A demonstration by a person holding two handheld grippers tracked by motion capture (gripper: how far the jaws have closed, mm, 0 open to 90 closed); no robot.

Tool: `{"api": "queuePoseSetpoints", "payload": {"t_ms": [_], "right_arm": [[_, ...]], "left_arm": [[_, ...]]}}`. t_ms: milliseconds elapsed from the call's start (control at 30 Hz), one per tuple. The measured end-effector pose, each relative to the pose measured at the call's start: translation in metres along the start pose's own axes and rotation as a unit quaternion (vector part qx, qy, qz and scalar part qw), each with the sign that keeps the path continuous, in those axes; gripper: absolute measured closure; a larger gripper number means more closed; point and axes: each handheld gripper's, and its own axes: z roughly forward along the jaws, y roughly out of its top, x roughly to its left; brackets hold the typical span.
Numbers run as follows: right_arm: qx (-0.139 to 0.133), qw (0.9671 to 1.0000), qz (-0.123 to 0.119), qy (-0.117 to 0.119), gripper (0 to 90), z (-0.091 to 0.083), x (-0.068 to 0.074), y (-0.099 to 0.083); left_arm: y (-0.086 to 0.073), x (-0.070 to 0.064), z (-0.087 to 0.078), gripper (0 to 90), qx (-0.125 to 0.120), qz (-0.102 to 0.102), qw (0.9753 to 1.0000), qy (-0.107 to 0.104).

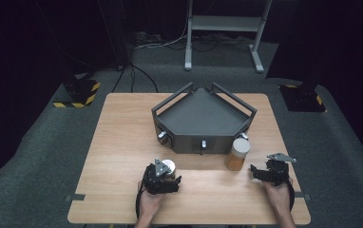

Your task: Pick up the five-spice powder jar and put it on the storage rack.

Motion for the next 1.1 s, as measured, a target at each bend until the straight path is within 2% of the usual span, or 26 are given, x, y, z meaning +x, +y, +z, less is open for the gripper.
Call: {"api": "queuePoseSetpoints", "payload": {"t_ms": [367, 800, 1100], "right_arm": [[0.0, 1.0, 0.0, 0.0, 10.9, 0.0, 0.0, 0.0], [0.0, 1.0, 0.0, 0.0, 10.9, 0.0, 0.0, 0.0], [0.0, 1.0, 0.0, 0.0, 10.9, 0.0, 0.0, 0.0]], "left_arm": [[-0.0023, -0.005, 0.001, 20.7, -0.005, 0.0, 0.9999, 0.013], [-0.0039, -0.0039, 0.0015, 28.3, -0.009, -0.004, 0.9999, 0.005], [-0.004, -0.005, 0.0016, 30.6, -0.01, 0.002, 0.9999, 0.006]]}}
